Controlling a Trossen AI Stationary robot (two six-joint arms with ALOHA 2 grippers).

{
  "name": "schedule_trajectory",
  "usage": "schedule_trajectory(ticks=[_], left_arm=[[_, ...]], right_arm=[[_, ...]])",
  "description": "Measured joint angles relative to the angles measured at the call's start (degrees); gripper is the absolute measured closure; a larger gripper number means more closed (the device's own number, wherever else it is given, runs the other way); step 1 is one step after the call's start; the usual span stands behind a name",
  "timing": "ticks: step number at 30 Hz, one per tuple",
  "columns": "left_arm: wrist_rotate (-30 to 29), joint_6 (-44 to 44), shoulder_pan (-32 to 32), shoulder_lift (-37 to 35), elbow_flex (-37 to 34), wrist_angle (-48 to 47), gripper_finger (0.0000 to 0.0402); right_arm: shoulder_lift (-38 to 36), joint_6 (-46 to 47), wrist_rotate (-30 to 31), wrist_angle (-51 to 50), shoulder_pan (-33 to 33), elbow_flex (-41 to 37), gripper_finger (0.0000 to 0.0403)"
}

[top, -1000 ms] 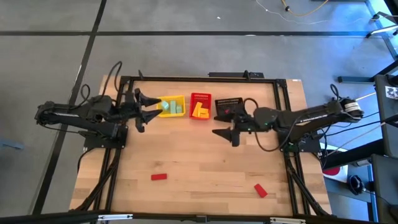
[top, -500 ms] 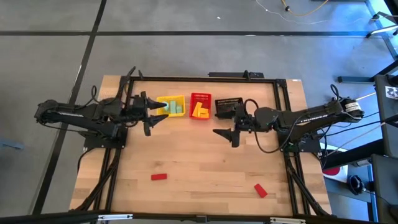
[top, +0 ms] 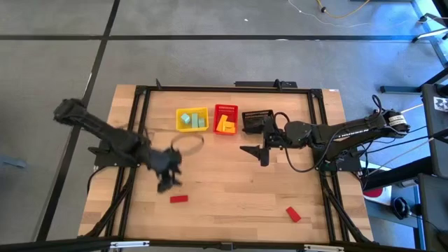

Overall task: Sort & place blocks by color
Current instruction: Put the left red block into the black basket

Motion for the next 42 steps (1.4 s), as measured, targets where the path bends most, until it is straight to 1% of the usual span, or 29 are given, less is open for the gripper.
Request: schedule_trajectory(ticks=[4, 6, 8, 11, 13, 16, 18, 21, 26, 28, 29, 32, 33, 34, 36, 39, 42], left_arm=[[-3.8, -1.6, -9.0, 10.4, 3.1, -0.7, 0.0170], [-7.2, -1.6, -12.3, 16.0, 4.6, -0.6, 0.0170], [-9.4, -1.6, -14.5, 21.6, 5.9, -0.6, 0.0170], [-10.4, -2.1, -15.7, 29.1, 8.1, -1.1, 0.0170], [-10.4, -3.4, -15.8, 32.8, 9.0, -1.1, 0.0170], [-10.1, -5.4, -15.5, 36.2, 9.3, -1.1, 0.0170], [-8.6, -6.8, -15.4, 37.6, 9.3, -1.1, 0.0170], [-7.4, -7.7, -15.4, 39.0, 9.3, -1.2, 0.0170], [-7.4, -8.7, -15.3, 40.5, 9.7, -1.3, 0.0175], [-7.1, -8.7, -14.9, 40.5, 9.6, -1.5, 0.0196], [-6.9, -8.8, -14.5, 40.5, 9.6, -1.6, 0.0213], [-6.5, -8.1, -13.4, 39.6, 9.4, -2.3, 0.0283], [-6.0, -7.1, -12.9, 39.0, 9.3, -2.6, 0.0307], [-6.0, -5.9, -12.3, 38.3, 9.3, -2.9, 0.0316], [-7.2, -3.0, -10.8, 36.0, 9.2, -4.2, 0.0316], [-11.2, 2.6, -7.8, 31.3, 9.2, -6.1, 0.0316], [-15.9, 9.2, -3.0, 25.5, 9.2, -8.1, 0.0316]], right_arm=[[0.0, -1.2, 1.1, -2.4, 0.0, 0.0, 0.0022], [0.0, -1.4, 1.1, -2.9, 0.0, 0.0, 0.0022], [0.0, -1.4, 1.1, -4.0, -0.1, 0.0, 0.0022], [0.0, -1.3, 1.1, -5.5, -0.1, 0.0, 0.0022], [0.0, -1.3, 1.1, -6.3, -0.1, 0.0, 0.0022], [0.0, -1.3, 1.1, -7.9, -0.1, 0.0, 0.0022], [0.0, -1.3, 1.1, -8.7, -0.1, 0.0, 0.0022], [0.0, -1.5, 1.1, -9.1, -0.1, 0.0, 0.0022], [0.0, -2.8, 1.1, -9.1, -0.1, 0.0, 0.0022], [0.0, -2.9, 1.1, -9.1, -0.1, 0.0, 0.0022], [0.0, -2.9, 1.1, -9.1, -0.1, 0.0, 0.0022], [0.0, -2.8, 1.1, -9.4, -0.1, 0.0, 0.0022], [0.0, -2.8, 1.1, -9.7, -0.1, 0.0, 0.0022], [0.0, -2.7, 1.1, -10.1, -0.1, 0.0, 0.0022], [0.0, -2.0, 1.1, -11.0, -0.1, 0.0, 0.0022], [-0.1, 0.5, 1.0, -13.3, -0.1, 0.0, 0.0022], [-0.1, 4.0, 0.9, -16.1, -0.1, 0.0, 0.0022]])
